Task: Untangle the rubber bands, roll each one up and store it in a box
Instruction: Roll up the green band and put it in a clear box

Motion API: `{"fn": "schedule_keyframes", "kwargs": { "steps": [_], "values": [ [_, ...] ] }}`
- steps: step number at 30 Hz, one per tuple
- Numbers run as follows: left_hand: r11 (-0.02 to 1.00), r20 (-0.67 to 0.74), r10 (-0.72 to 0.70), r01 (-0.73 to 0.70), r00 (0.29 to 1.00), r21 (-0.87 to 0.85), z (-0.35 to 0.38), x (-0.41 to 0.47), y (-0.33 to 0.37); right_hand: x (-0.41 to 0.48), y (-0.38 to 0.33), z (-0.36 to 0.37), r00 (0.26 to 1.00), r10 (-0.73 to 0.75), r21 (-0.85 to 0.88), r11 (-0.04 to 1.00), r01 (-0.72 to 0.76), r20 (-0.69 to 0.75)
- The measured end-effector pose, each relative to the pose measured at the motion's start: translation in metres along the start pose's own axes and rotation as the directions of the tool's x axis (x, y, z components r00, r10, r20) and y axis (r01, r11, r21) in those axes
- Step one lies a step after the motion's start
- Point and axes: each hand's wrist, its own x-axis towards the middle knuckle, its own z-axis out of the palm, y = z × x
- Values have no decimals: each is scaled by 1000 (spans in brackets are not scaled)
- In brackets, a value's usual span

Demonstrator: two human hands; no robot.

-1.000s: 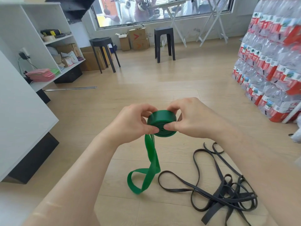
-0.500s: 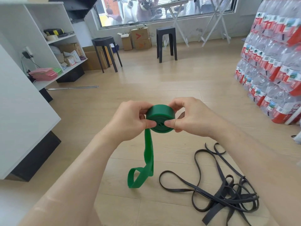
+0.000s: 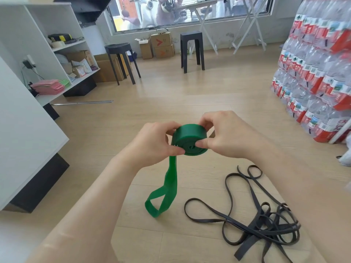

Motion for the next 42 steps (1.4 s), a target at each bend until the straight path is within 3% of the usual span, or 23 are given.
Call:
{"fn": "schedule_keyframes", "kwargs": {
  "steps": [4,11,16,20,23,29,31,32,34,35,38,40,42],
  "values": [
    [980,-2,-42,41,999,-196,0,2,-7,2,4,0,999,32,180,983,-28,-21],
    [952,-52,-52,34,997,-304,-3,3,-10,3,3,3,997,78,432,898,-80,23],
    [879,-63,-120,76,991,-471,-7,2,-11,3,3,4,993,116,600,793,-102,15],
    [873,-38,-115,83,993,-480,-9,0,-9,4,3,8,988,154,691,713,-123,17],
    [879,-23,-89,68,996,-471,-9,-1,-6,4,3,9,986,169,795,596,-112,12],
    [877,-130,-90,17,987,-481,-10,-1,-6,4,1,15,981,165,884,438,-167,103],
    [930,-135,-79,24,988,-367,-11,-1,-4,3,0,8,977,128,809,549,-211,168],
    [962,-129,-60,22,990,-271,-11,-1,-2,2,-1,4,980,104,694,693,-193,170],
    [999,-103,-2,-2,995,-39,-9,-1,2,0,-7,-1,995,26,289,956,-54,99],
    [998,-90,25,-20,996,60,-8,-1,4,-2,-12,-1,997,-26,71,997,21,67],
    [966,-40,69,-57,997,253,-4,0,10,-8,-25,1,997,-65,-339,938,77,45],
    [939,-10,77,-69,997,336,-3,0,13,-9,-26,1,997,-64,-385,920,77,47],
    [920,3,88,-82,996,383,-2,0,16,-7,-23,2,997,-55,-305,950,71,61]
  ]
}}
